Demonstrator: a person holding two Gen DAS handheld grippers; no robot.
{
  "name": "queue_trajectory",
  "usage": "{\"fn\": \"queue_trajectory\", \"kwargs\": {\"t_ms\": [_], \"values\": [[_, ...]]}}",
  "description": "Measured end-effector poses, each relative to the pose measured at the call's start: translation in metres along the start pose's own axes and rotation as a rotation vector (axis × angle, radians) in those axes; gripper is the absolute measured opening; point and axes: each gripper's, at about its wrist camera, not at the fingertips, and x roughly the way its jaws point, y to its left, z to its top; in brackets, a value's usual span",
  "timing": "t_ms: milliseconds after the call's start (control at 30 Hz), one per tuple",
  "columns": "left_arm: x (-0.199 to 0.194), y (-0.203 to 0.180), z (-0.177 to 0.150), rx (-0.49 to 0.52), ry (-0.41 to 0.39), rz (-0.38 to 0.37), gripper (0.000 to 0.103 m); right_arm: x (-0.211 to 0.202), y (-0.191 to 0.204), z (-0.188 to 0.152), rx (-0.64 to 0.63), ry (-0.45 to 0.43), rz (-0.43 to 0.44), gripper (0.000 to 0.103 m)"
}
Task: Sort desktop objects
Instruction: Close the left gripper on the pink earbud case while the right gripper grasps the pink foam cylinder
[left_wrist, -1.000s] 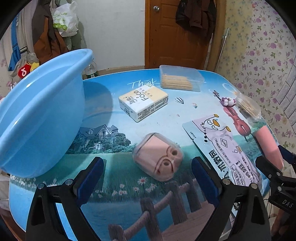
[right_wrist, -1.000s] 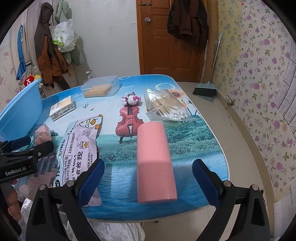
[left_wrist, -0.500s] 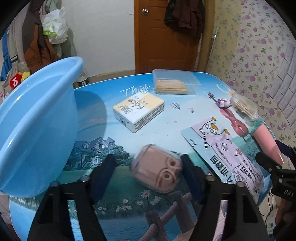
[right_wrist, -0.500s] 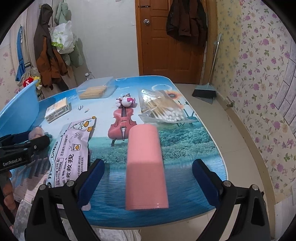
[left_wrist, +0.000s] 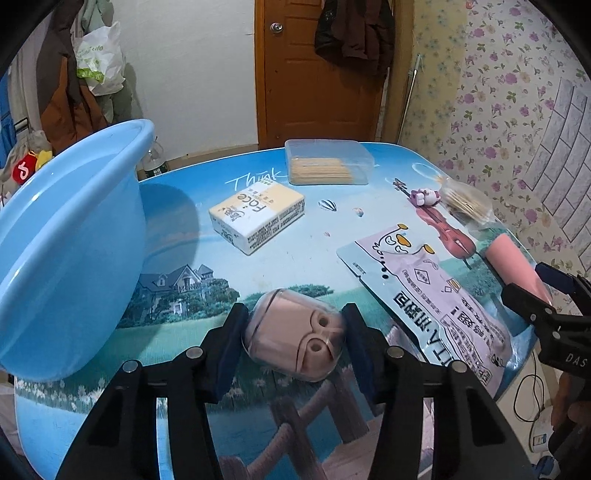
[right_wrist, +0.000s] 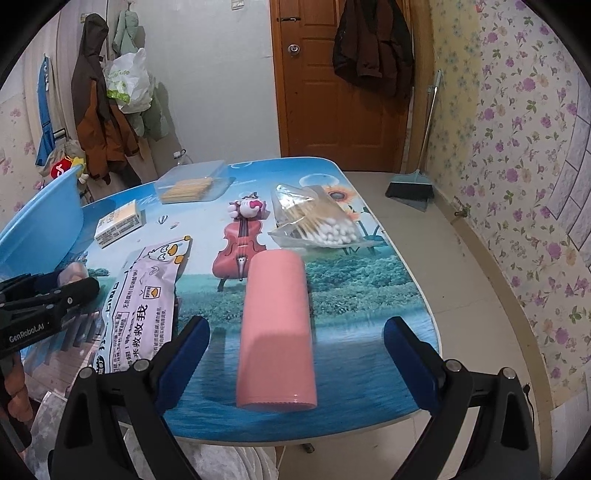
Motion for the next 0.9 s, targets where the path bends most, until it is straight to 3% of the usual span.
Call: {"fn": "queue_trajectory", "kwargs": {"t_ms": [367,700,800,900], "values": [[-0.002,-0.006,-0.004,0.005,-0.013,0.018,0.050,-0.012,0.002,-0.017,-0.033,-0.020,0.010,0.097],[-0.002,-0.006,-0.005,0.002,-0.023,0.018,0.050,-0.020,0.015,-0.033,-0.105,-0.122,0.010,0.092],[-0.002,-0.006,-0.005,0.002,-0.024,0.018,0.050,-0.015,0.014,-0.028,-0.091,-0.143,-0.002,0.086],[-0.002,-0.007,-0.005,0.001,-0.025,0.018,0.050,-0.007,0.010,-0.025,-0.074,-0.137,-0.006,0.070]]}}
